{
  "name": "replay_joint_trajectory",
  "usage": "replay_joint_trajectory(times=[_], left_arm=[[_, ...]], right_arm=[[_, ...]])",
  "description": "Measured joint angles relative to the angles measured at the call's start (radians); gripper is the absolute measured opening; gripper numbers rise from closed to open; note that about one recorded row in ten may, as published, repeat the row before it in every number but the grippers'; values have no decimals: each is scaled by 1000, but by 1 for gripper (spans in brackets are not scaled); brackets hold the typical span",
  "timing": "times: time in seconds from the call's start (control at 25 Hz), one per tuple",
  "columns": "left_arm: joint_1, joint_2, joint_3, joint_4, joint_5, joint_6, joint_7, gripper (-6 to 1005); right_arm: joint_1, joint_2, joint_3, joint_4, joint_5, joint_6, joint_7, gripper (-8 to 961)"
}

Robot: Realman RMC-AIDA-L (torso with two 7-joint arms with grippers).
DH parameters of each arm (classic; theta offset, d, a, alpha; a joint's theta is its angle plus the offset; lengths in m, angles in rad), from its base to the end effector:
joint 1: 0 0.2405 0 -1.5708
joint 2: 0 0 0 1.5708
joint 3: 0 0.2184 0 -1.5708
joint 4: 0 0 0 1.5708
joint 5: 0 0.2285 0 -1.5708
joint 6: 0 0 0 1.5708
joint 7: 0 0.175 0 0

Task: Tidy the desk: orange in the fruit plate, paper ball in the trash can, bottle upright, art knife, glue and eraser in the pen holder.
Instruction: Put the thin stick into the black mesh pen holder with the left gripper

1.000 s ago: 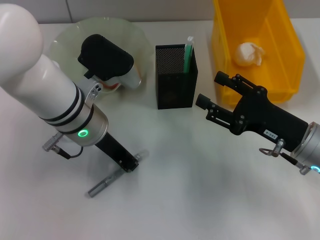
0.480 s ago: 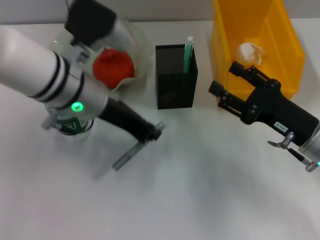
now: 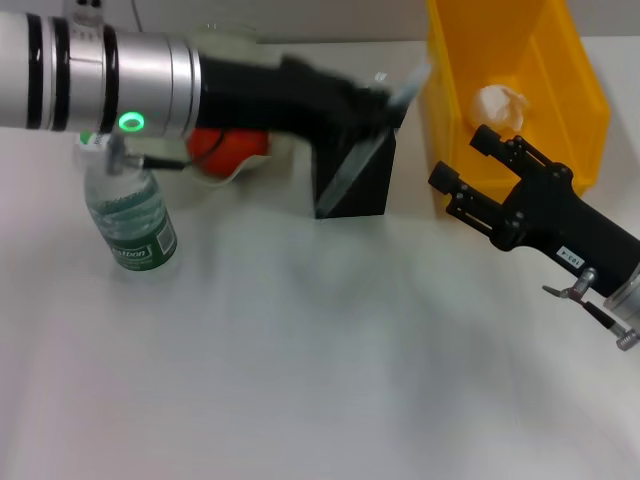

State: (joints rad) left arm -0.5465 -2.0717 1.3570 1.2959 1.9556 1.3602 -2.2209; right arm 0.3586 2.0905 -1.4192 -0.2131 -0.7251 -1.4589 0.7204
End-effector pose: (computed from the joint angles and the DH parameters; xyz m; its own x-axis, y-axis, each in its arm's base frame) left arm -0.0828 0.3616 -0.0204 0.8682 0.4124 0.2759 0.4546 -0.8840 -0.1093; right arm 0.2433 0.2995 -0.0501 0.5463 -0.0741 -0.8343 -0.5997 -0.7300 -0.3278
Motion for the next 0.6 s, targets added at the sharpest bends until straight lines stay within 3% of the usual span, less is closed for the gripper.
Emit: replay_joint_trajectory(times=[0.08, 0.12, 0.16, 0.2, 0.24, 0.36, 0.4, 0.52, 0.6], left_arm=[[0, 0, 0, 0, 0, 0, 0, 156], [15, -1, -11, -34, -145, -61, 145, 155], [30, -4, -3, -150, -404, -180, 396, 155], [30, -4, -3, -150, -404, -180, 396, 155], [27, -5, 3, -212, -504, -214, 496, 154], [27, -5, 3, -212, -504, -214, 496, 153], [2, -7, 30, -366, -699, -275, 710, 153], [-12, -8, 47, -434, -771, -288, 797, 152], [-38, -8, 116, -583, -974, -300, 1045, 151]], right_arm=[[0, 1, -3, 0, 0, 0, 0, 775], [0, 1, -4, 0, 0, 0, 0, 775], [0, 1, -5, 0, 1, 0, 0, 775], [0, 1, -5, 0, 1, 0, 0, 775], [0, 2, -5, 0, 1, -1, -1, 775], [0, 2, -6, 0, 1, -5, -1, 775], [0, 2, -6, 0, 1, -5, -1, 775], [0, 2, -6, 1, 1, -6, -1, 775], [0, 2, -6, 2, 1, -7, -1, 775]])
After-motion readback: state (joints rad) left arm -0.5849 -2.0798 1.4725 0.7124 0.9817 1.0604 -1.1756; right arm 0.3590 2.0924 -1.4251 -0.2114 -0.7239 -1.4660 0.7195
